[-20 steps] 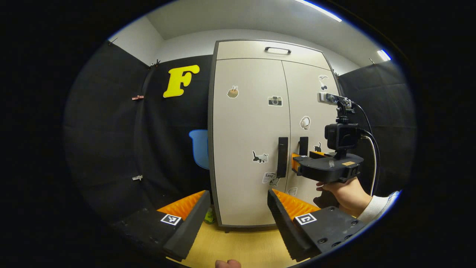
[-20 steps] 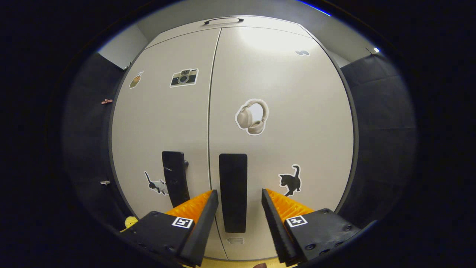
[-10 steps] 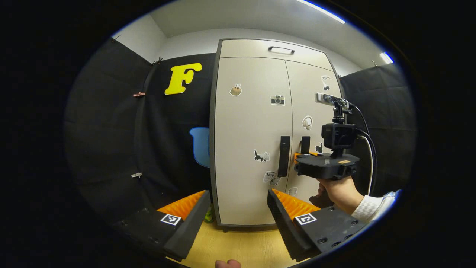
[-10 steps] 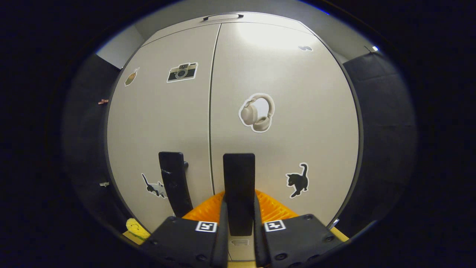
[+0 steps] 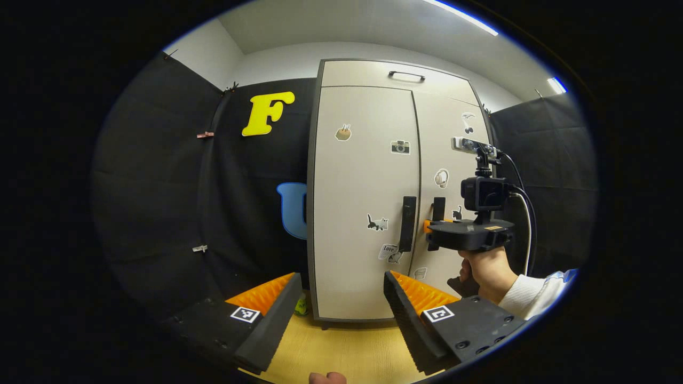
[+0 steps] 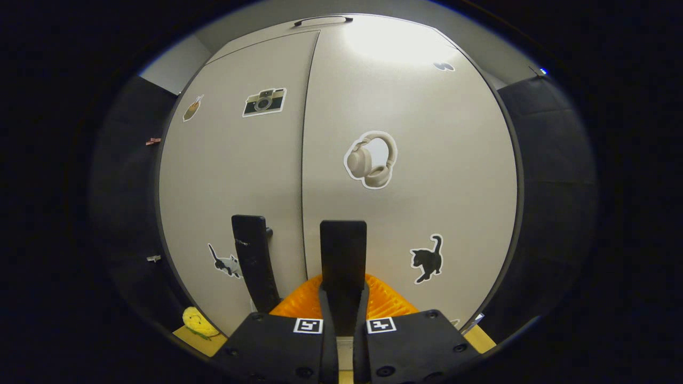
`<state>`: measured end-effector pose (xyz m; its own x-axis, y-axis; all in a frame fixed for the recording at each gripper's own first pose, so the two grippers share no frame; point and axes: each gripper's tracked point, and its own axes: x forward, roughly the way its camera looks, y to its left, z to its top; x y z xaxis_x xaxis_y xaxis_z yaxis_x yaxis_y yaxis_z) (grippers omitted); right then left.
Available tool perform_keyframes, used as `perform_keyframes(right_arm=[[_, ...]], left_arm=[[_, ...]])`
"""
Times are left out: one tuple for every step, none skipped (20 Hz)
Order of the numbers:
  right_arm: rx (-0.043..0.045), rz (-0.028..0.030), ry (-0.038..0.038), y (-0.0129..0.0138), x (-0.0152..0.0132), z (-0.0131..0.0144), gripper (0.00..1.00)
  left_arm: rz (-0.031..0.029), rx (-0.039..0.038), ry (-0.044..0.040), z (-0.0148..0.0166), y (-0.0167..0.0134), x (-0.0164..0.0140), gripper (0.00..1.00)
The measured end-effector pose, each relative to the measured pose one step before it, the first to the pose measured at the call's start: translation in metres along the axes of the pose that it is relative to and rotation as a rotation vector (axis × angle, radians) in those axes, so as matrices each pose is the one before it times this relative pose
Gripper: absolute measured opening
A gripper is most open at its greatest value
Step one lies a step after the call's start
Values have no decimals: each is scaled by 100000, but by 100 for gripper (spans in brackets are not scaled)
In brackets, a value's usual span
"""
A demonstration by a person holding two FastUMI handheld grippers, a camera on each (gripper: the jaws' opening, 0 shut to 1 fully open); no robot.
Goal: Open the right door of the double-door shoe cabinet with the right hand, and open the left door with the left hand.
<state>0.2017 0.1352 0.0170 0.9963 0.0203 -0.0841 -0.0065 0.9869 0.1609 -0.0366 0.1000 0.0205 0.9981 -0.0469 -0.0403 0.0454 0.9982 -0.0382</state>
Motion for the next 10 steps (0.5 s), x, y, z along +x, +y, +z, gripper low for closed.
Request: perform_keyframes(right_arm=[[670, 603, 645, 4, -429, 10, 15], [-684, 421, -208, -186, -664, 49, 15], [-401, 122, -892, -268, -921, 84, 15], [594, 281, -668, -245, -1080, -21, 14], [1161, 130, -355, -349, -1067, 133, 15], [678, -82, -93, -297, -549, 381, 15], [146, 252, -132, -250, -78, 66, 14], [879, 680, 444, -259, -246, 89, 14], [1712, 592, 939, -135, -259, -44, 14], [981, 482, 463, -211, -380, 148, 14]], left_arm=[[26, 85, -189, 47, -104, 32, 95], [155, -144, -211, 138, -108, -27, 95], [-44, -241, -101, -55, -247, -51, 95], [-71, -290, -146, 111, -248, -82, 95], [-233, -184, -67, 63, -267, -134, 95], [-328, -34, -161, 117, -322, -9, 95], [-331, 32, -200, 115, -255, 54, 95], [-585, 17, -163, 112, -364, 142, 95], [-519, 79, -320, 74, -419, 331, 95], [-433, 73, -80, 110, -355, 297, 95]])
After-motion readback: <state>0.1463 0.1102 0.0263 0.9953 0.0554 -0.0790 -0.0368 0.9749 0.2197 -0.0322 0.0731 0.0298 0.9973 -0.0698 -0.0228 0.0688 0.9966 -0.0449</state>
